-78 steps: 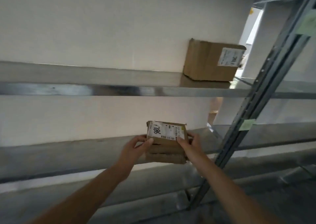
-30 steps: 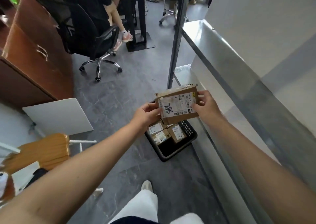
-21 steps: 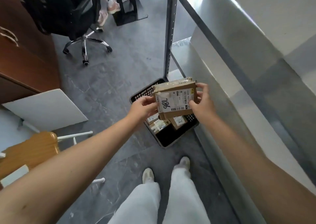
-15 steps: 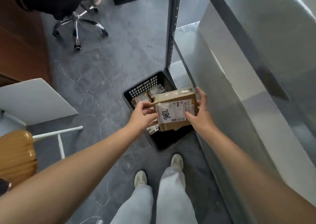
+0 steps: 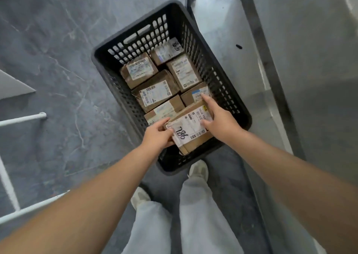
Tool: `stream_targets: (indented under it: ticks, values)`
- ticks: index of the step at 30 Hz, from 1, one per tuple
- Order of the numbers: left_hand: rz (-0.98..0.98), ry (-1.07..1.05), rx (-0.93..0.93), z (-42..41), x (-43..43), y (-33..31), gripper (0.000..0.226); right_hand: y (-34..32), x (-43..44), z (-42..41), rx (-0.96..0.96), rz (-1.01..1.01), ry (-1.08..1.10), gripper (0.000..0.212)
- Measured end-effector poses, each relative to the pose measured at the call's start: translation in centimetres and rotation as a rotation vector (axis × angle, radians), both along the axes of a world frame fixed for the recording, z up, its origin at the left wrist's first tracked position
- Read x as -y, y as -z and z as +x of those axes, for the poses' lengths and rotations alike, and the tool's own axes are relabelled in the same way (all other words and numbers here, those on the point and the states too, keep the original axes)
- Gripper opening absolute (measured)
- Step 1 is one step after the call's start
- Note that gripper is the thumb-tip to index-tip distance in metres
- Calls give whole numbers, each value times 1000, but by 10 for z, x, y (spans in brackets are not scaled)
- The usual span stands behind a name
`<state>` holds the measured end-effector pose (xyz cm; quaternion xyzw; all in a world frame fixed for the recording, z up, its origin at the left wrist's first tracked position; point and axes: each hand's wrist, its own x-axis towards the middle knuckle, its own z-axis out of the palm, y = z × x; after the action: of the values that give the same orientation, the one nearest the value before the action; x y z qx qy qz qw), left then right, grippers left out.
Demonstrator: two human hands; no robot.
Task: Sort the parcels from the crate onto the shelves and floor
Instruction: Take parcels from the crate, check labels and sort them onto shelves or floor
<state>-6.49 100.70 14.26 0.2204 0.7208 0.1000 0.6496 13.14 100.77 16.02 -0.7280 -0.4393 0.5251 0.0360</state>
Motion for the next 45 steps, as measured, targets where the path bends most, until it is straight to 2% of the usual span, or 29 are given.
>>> stream_targets:
  ticks: [6,10,13,16,21,24,28,30,34,37,41,45]
  values:
    - [-153,11,-68,8,3,69,52,73,-8,-3,30,-190,-56,84]
    - [-189,102,-276,5,5,96,48,109,-3,-21,59,-271,-70,65]
    - [-204,257,-461,3,12,105,31,126,10,-36,44,-235,-59,56]
    - [-217,340,-493,8,15,104,28,138,17,-38,64,-185,-90,45]
    - [-242,394,-532,14,17,94,33,137,6,-35,11,-222,-135,44]
    - [-263,274,-529,16,19,93,52,138,2,-41,-15,-199,-126,41]
    - [-238,172,-488,36,13,96,74,152,-5,-42,72,-207,-138,34]
    - [-230,167,-474,49,15,94,78,158,-1,-41,108,-221,-161,34]
    - [-212,160,-494,55,39,98,81,166,10,-42,239,-176,-231,24]
    - [-178,205,-422,55,61,106,76,172,13,-45,299,-146,-211,13]
    - [-215,207,-298,43,67,121,60,179,16,-50,290,-174,-187,27]
    - [-230,200,-243,28,59,138,58,180,13,-52,309,-235,-183,27]
